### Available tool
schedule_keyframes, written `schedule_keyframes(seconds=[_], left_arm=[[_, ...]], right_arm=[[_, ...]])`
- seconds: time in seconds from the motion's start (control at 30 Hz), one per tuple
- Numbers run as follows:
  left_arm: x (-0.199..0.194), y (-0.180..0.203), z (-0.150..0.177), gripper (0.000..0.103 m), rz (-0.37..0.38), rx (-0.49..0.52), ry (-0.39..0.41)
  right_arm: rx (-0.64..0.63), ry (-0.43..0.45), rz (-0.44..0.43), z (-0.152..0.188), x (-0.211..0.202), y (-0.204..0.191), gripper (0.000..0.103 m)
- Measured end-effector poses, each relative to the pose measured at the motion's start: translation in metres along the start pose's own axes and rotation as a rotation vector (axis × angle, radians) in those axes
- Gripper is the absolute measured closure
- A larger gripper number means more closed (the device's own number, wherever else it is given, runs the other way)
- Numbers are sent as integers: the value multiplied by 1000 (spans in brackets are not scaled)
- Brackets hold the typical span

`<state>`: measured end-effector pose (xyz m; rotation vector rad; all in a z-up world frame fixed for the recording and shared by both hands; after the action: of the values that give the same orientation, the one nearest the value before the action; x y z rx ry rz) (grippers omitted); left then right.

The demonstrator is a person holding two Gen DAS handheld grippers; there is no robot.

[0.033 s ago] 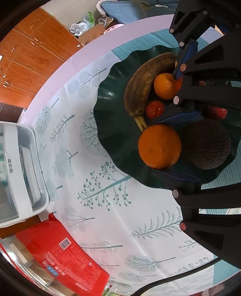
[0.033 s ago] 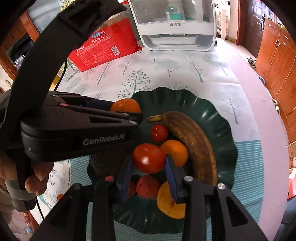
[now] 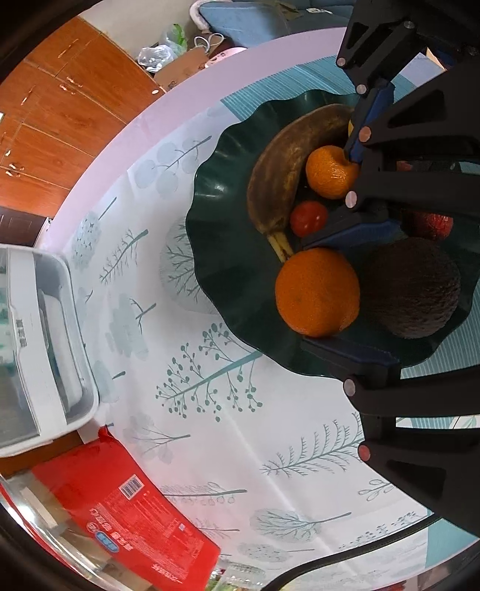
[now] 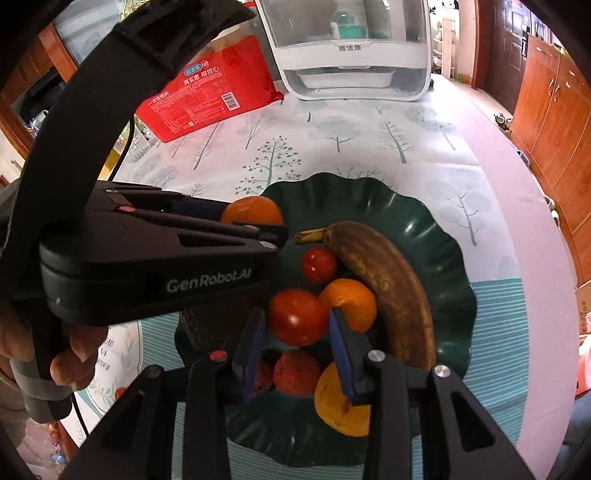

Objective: Organize fruits
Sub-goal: 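Carry orange and tomato onto the green plate and open both grippers, then move both grippers back toward the white plate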

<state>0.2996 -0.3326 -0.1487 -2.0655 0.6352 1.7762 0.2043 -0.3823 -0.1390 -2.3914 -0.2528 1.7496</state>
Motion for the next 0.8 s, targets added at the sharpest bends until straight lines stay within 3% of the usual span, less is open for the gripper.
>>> schedule_keyframes(seconds=[0.1,0.8], left_arm=[[-1,1,2,41,-5,7,8],[-35,3,19,34,-13,10,61]], right_arm=[[-7,6,11,0,-1,-2,63],[-15,46,42,8,-25,-9,61]])
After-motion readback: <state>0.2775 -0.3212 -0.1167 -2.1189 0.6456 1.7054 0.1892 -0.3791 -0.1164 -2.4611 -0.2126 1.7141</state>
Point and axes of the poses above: each gripper's, at about its wrist camera, not at the fingertips, and x roughly the way its jaws point, y to its right, z to its underside, the point moved 3 cm from there along x, roughly the way its jaws point, and after that the axes turned 8 degrees about -y, right-handed, at the moved point
